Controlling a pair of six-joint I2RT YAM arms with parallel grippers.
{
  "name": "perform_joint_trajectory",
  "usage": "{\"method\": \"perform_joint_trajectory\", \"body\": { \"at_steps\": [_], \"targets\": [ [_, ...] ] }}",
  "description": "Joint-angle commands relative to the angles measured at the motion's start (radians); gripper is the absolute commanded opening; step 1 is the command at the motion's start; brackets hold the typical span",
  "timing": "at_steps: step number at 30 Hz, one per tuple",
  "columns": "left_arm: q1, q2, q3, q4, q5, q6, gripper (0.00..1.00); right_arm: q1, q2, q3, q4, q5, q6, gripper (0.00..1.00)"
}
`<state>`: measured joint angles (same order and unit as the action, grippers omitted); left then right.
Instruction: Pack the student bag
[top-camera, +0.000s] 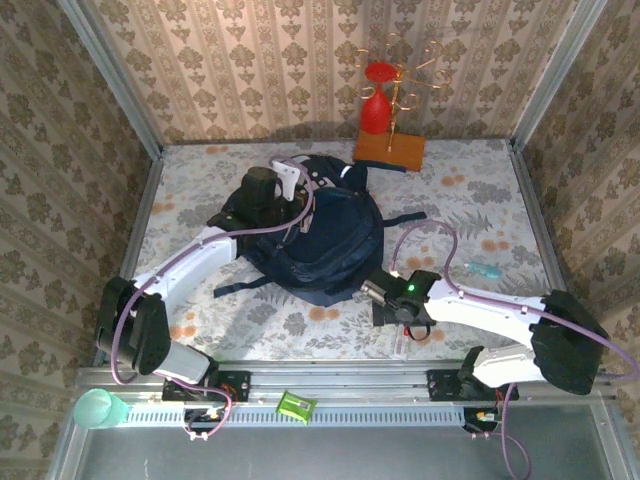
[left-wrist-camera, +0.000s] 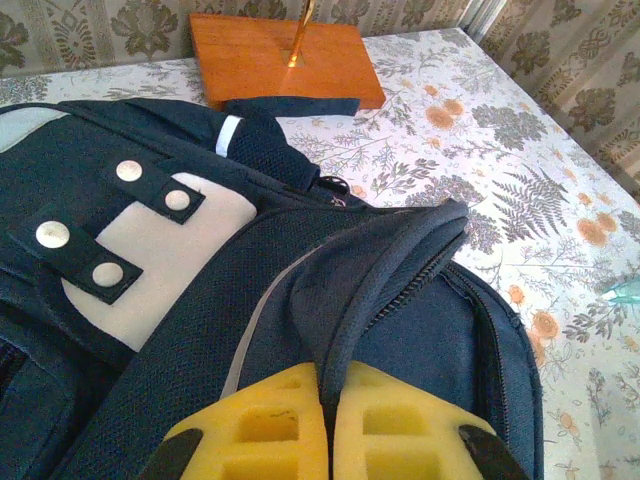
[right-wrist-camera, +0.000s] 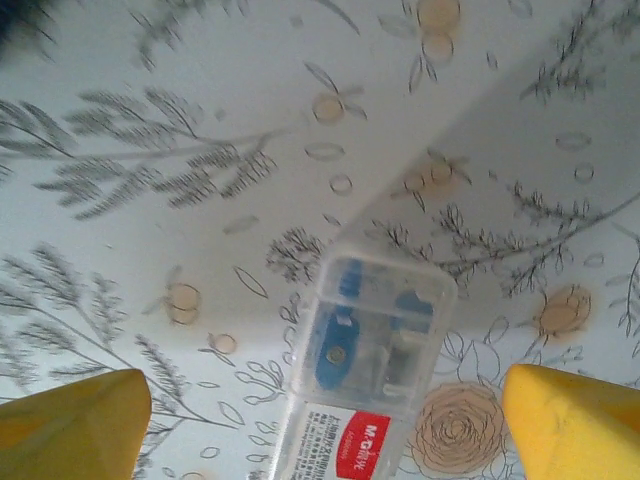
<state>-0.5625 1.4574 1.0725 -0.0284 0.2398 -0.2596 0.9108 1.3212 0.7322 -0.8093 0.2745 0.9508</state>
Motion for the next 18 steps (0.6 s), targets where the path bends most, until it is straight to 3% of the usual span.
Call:
{"method": "perform_joint_trajectory", "body": {
  "at_steps": [1, 6, 13, 18],
  "targets": [
    [0.001, -0.039, -0.012, 0.057, -0.008, -0.013, 0.0, 0.009, 0.019, -0.062, 0.006, -0.02, 0.09, 0.9],
    [0.001, -0.046, -0.02, 0.059, -0.011, -0.012, 0.0, -0.003, 0.044, -0.111, 0.147, -0.083, 0.104, 0.79],
    [0.0, -0.057, -0.023, 0.052, -0.012, -0.007, 0.0, -0.019, 0.062, -0.099, 0.21, -0.07, 0.082, 0.44],
    [0.0, -0.066, -0.027, 0.05, -0.013, -0.008, 0.0, -0.021, -0.057, 0.003, 0.211, 0.015, -0.033, 0.37]
  ]
}}
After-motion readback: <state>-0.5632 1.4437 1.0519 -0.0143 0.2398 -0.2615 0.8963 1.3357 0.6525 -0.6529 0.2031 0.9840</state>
